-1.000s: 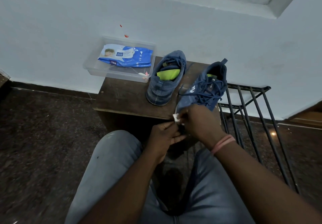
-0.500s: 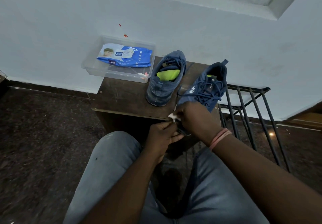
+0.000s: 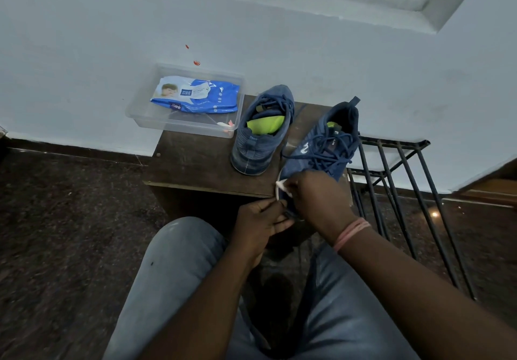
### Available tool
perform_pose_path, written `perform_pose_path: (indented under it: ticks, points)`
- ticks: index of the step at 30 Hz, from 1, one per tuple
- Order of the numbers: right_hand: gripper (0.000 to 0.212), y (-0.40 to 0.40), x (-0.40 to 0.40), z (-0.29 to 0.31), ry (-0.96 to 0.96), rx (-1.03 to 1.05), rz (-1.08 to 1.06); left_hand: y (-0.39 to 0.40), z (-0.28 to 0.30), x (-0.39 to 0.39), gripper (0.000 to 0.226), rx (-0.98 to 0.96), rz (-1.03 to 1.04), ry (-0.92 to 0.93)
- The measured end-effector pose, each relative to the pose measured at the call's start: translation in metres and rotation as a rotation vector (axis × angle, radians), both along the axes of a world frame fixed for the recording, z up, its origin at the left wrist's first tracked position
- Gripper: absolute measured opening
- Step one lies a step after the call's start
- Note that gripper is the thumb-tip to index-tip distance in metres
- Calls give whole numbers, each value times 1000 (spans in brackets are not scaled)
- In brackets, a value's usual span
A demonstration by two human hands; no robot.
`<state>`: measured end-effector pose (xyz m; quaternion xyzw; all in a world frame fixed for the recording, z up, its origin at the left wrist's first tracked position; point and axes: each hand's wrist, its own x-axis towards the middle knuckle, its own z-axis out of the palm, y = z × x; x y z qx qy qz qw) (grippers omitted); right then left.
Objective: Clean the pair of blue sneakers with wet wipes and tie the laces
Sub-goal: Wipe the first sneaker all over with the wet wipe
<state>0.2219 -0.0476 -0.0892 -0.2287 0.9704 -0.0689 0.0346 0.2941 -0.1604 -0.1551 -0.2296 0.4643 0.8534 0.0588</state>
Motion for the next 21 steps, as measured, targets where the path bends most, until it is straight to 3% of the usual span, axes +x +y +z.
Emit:
perform_pose_path:
  ticks: [4, 9, 13, 15, 19, 21]
  points:
    - [8, -15, 3, -6, 106, 6, -116, -1, 1, 0, 17, -12, 21, -4]
    - [19, 1, 23, -13, -61, -57, -72, 0, -1, 3, 17, -32, 15, -4]
    - [2, 18, 11, -15, 114, 52, -61, 3, 5, 1, 12, -40, 40, -55]
    - [4, 15, -1, -15, 187, 85, -95, 2, 6, 0, 12, -24, 65, -73]
    - [5, 7, 0, -17, 235, 59, -114, 1, 4, -1, 12, -22, 57, -69]
    - [9, 3, 10, -18, 148, -18, -123, 1, 2, 0, 13, -18, 54, -49]
